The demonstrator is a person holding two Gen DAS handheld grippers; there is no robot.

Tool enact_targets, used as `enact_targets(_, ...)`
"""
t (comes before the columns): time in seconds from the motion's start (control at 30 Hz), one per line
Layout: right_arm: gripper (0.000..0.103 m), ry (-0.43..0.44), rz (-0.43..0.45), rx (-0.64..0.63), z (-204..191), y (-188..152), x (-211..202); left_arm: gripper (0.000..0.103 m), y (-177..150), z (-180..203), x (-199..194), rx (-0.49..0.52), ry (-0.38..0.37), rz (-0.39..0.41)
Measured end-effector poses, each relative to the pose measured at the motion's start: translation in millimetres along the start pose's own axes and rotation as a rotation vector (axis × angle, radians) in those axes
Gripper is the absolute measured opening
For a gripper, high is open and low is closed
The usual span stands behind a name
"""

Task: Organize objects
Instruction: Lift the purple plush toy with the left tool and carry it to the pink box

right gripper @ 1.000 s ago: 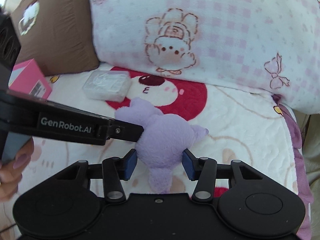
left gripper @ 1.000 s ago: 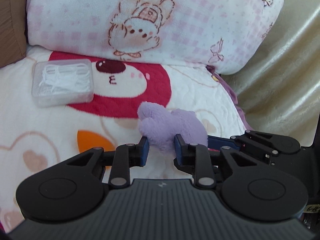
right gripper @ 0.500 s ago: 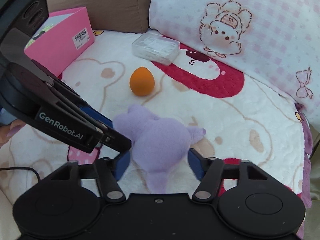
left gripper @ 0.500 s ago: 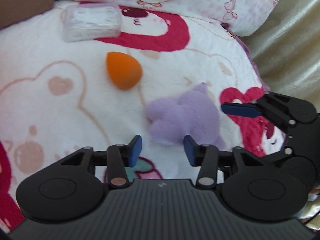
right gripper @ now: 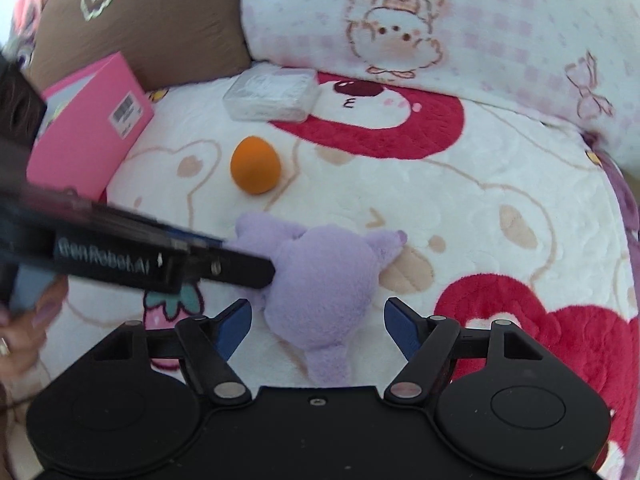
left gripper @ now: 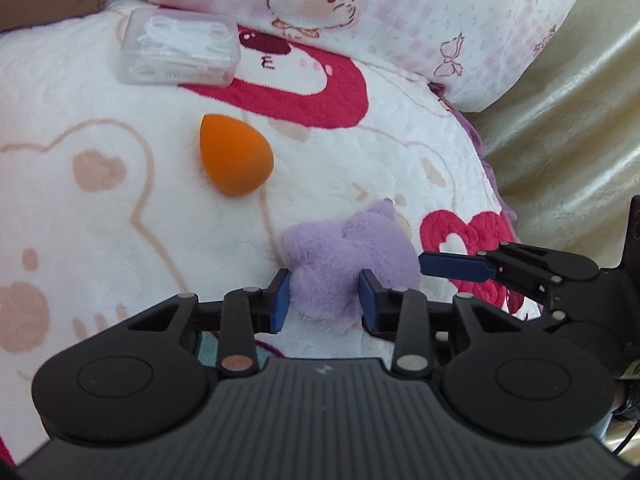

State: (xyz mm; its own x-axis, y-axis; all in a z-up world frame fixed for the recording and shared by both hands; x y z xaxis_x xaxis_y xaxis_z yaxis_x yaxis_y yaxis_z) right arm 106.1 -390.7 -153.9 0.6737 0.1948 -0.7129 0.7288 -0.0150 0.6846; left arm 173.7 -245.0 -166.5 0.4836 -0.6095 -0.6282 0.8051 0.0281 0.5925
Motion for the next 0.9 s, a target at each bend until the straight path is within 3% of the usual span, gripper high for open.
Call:
enact_targets(0.1,0.056,-0.025,-0.031,0.039,-0.2,-0.5,8.1,0.034,0.8,-3.5,2.8,-0.027,0.003,-0.011)
enact_targets(0.4,0.054,-0.031,-0.002,0.144,5.6,-8.0,11.4,0.031,0.0,-3.9,5.1,-0.040,0.035,-0.016)
enact_targets(0.9,0.055,-0.049,0.041,-0.108,-49.4,-10.9,-22.5,0.031,-1.0,8.6,-42.1,0.026,0.043,-0.072)
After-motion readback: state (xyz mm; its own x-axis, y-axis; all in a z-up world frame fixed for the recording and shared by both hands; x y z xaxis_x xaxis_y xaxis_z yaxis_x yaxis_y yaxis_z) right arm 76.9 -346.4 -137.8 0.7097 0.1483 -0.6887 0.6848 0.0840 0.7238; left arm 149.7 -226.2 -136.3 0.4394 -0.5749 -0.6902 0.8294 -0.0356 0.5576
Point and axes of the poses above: each gripper's, at about its wrist camera, not at the fingertips, and x roughly the way its jaws point, z to its right, y to its top, the point moved 3 cm from there along x, roughly the way its jaws point, and after that the axes turned 9 degrees about z, right-handed, at the moved point
